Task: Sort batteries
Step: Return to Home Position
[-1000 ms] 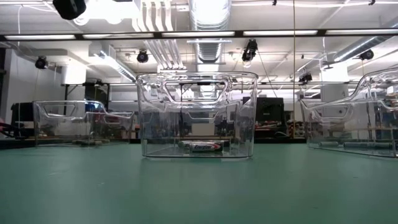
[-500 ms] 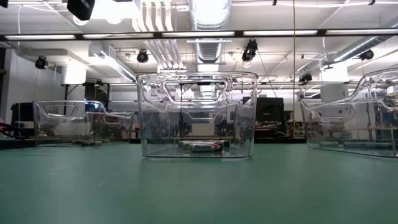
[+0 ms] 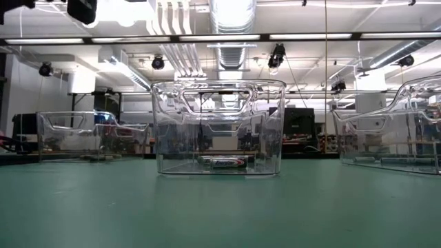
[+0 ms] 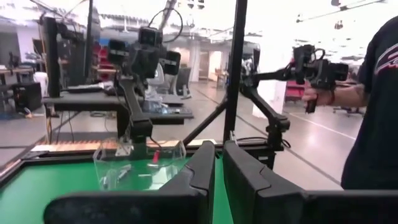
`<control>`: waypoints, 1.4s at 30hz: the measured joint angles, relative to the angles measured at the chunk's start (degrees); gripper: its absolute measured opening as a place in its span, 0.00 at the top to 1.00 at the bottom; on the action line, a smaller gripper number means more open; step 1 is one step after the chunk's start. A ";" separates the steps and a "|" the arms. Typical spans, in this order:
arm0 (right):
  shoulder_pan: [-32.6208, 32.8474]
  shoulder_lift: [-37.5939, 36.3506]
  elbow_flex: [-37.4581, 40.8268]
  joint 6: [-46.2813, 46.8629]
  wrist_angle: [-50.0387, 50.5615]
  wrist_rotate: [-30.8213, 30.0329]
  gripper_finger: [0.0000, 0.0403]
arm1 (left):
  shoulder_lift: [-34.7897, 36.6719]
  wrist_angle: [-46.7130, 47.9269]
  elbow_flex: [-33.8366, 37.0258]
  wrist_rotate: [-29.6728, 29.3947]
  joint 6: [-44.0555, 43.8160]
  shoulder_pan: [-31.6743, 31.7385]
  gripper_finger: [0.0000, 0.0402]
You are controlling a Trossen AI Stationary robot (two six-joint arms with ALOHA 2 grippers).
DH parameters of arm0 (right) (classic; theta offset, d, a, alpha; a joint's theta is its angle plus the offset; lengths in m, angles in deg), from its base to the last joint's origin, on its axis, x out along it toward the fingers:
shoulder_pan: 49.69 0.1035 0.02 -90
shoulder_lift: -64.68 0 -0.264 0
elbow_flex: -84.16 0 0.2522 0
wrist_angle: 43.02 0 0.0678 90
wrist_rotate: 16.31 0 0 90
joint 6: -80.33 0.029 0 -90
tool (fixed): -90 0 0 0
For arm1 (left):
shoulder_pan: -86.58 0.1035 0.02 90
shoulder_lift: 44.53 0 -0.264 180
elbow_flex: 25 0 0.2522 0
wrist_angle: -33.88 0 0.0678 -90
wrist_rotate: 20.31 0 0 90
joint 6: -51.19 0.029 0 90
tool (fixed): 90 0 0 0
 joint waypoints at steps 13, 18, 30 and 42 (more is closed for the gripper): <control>0.01 -12.45 13.63 5.31 -1.47 5.03 0.97 | 12.44 -14.38 16.35 -0.42 -0.44 0.00 0.97; 0.01 -20.99 19.46 7.43 -1.40 5.21 0.97 | 18.82 -15.99 21.67 -3.31 -3.64 0.00 0.97; 0.01 -29.37 30.72 10.74 -4.97 12.85 0.97 | 18.50 -14.87 25.35 -15.25 -0.58 0.02 0.97; 0.01 -28.22 38.11 12.08 -13.28 14.12 0.97 | 18.42 -8.77 25.33 -16.03 2.79 0.02 0.97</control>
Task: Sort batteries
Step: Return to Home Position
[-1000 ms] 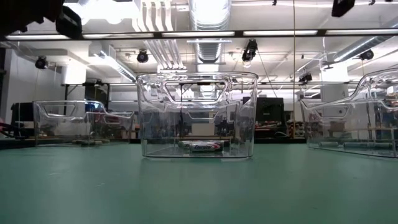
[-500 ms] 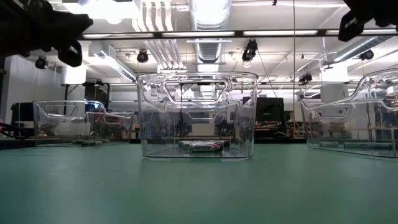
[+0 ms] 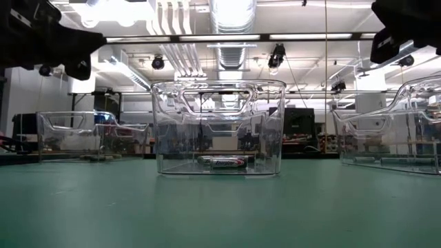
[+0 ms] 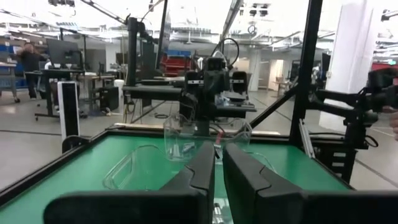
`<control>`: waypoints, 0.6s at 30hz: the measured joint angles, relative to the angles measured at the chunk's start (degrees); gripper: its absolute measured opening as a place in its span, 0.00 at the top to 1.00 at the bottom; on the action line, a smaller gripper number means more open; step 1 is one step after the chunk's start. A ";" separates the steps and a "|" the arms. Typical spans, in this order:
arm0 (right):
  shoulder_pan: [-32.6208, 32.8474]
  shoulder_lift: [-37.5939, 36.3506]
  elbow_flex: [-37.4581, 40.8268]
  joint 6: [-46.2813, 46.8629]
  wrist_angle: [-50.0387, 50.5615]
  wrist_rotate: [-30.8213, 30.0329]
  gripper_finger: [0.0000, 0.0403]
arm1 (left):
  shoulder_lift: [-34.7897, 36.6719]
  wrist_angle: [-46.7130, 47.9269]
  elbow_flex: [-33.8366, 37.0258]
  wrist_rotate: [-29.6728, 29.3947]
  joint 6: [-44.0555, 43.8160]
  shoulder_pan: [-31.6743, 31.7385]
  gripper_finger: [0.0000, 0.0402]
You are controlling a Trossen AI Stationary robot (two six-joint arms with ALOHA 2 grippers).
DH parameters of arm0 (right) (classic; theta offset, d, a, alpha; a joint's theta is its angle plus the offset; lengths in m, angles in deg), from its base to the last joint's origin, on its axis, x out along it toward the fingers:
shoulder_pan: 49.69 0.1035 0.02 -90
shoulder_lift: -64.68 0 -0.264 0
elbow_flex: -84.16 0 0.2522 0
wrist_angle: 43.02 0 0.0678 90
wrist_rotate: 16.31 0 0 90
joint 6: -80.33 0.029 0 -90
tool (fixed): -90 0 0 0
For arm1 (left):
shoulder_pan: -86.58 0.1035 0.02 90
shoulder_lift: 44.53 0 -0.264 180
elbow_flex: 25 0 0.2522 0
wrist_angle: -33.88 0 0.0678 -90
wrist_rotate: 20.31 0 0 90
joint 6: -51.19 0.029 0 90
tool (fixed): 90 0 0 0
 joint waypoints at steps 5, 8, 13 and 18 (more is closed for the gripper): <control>-0.01 0.03 0.00 -0.04 0.22 -0.48 0.97 | -0.29 -0.07 0.00 0.04 0.00 0.00 0.97; 0.00 0.05 0.00 -2.28 3.52 -3.70 0.97 | -0.34 0.29 0.00 0.14 -1.18 0.00 0.97; 0.00 0.30 0.00 -2.02 12.28 -5.59 0.97 | -0.41 3.73 0.02 0.16 -3.32 0.00 0.97; -0.02 0.68 0.00 -1.36 14.12 -3.76 0.97 | -0.08 6.31 0.02 0.06 -4.28 0.00 0.97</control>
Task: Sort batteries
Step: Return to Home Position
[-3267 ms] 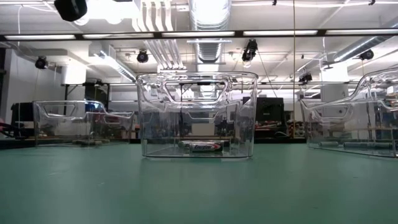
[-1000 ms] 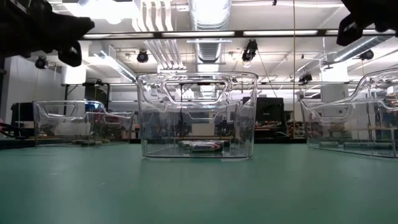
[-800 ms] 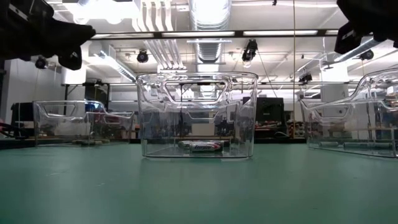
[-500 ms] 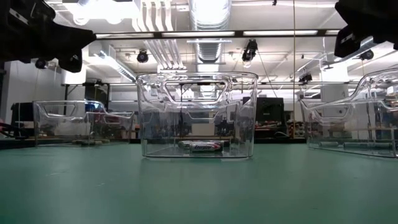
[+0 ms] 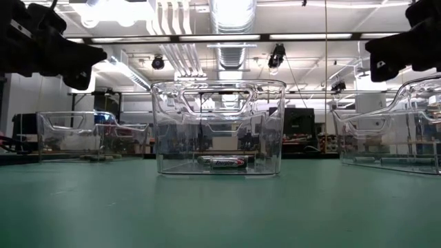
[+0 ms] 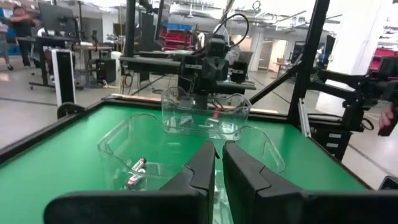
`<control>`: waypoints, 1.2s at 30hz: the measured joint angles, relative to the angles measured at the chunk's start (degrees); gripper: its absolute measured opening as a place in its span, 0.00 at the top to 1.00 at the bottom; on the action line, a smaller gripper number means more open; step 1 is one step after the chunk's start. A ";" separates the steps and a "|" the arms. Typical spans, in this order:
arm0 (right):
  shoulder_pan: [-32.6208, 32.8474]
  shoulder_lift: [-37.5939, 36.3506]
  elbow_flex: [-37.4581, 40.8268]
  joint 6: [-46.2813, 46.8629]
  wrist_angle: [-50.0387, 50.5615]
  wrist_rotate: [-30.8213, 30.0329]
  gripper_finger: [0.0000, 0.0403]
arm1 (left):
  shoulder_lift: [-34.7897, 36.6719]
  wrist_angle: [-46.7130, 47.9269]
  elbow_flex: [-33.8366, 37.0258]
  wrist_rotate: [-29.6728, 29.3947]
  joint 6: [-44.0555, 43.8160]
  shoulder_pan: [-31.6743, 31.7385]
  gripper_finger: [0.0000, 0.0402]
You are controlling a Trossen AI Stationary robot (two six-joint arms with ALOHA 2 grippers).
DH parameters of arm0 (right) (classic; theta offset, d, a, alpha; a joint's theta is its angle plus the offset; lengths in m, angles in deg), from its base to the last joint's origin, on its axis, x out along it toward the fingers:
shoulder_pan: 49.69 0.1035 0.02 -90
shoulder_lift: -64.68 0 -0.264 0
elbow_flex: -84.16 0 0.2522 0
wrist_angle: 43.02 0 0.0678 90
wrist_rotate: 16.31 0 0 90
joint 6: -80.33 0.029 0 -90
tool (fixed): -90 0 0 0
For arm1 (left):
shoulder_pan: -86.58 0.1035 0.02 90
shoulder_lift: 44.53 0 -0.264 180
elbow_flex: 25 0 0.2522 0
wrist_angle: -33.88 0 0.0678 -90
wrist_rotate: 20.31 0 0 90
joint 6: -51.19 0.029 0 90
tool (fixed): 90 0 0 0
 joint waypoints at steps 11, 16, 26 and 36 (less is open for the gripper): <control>0.02 2.36 0.00 7.56 0.35 0.97 0.97 | -2.07 0.24 -0.11 -0.51 -3.28 0.00 0.97; 0.02 2.57 0.00 11.04 0.37 0.96 0.97 | -2.87 0.81 -0.48 -0.56 -5.58 0.00 0.97; -0.01 2.72 0.02 11.09 0.41 0.96 0.97 | -3.80 0.62 -0.55 -0.55 -5.60 0.00 0.97; 0.00 2.68 0.04 11.09 0.43 0.94 0.97 | -4.04 0.50 -0.61 -0.54 -5.60 0.00 0.97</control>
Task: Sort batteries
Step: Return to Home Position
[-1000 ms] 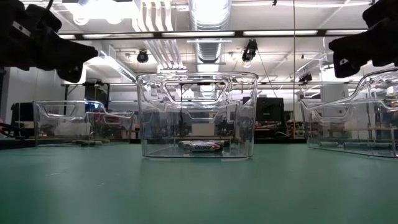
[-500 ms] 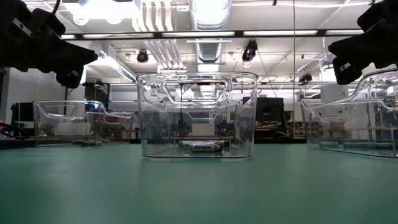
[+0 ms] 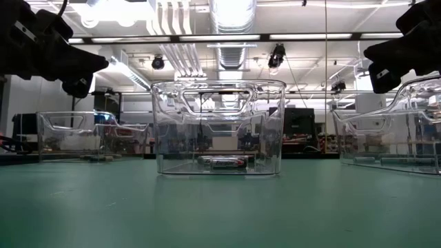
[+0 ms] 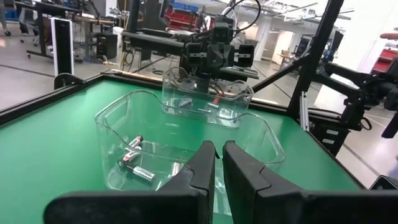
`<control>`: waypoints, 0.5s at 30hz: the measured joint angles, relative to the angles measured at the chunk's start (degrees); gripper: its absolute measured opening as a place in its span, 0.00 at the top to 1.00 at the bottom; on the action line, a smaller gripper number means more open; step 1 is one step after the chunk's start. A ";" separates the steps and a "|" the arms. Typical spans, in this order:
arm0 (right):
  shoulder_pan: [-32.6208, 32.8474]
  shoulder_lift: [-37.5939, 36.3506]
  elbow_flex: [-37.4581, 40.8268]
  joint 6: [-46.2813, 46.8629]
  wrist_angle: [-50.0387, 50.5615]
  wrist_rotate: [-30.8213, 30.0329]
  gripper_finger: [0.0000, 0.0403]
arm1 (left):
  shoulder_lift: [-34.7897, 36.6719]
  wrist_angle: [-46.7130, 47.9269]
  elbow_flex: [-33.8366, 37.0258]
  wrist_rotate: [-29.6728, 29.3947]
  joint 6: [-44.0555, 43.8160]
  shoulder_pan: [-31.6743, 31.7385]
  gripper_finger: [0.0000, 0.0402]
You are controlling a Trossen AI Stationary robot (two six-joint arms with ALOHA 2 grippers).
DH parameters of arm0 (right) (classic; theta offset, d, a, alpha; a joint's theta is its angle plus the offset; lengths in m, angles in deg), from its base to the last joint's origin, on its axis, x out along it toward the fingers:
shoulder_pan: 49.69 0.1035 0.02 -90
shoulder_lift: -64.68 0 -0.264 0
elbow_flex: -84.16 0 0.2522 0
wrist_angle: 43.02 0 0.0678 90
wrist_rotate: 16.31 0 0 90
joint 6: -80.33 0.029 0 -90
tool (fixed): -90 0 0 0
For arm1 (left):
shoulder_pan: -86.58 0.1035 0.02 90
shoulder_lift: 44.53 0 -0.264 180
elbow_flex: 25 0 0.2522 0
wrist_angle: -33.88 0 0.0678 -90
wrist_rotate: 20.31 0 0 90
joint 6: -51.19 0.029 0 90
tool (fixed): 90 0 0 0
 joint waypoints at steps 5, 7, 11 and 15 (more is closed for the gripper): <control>0.01 0.04 0.00 0.00 0.02 0.00 0.97 | 0.02 -0.01 0.00 0.00 0.00 0.00 0.97; -0.01 0.04 0.00 0.00 0.01 0.00 0.97 | -0.02 -0.03 0.00 0.00 -0.02 -0.01 0.97; -0.01 0.04 -0.02 0.00 0.02 -0.02 0.97 | -0.31 -0.06 -0.02 0.01 -0.02 0.00 0.97; -0.01 0.04 -0.09 0.00 0.10 0.00 0.97 | -0.53 -0.07 -0.02 0.02 -0.02 0.00 0.97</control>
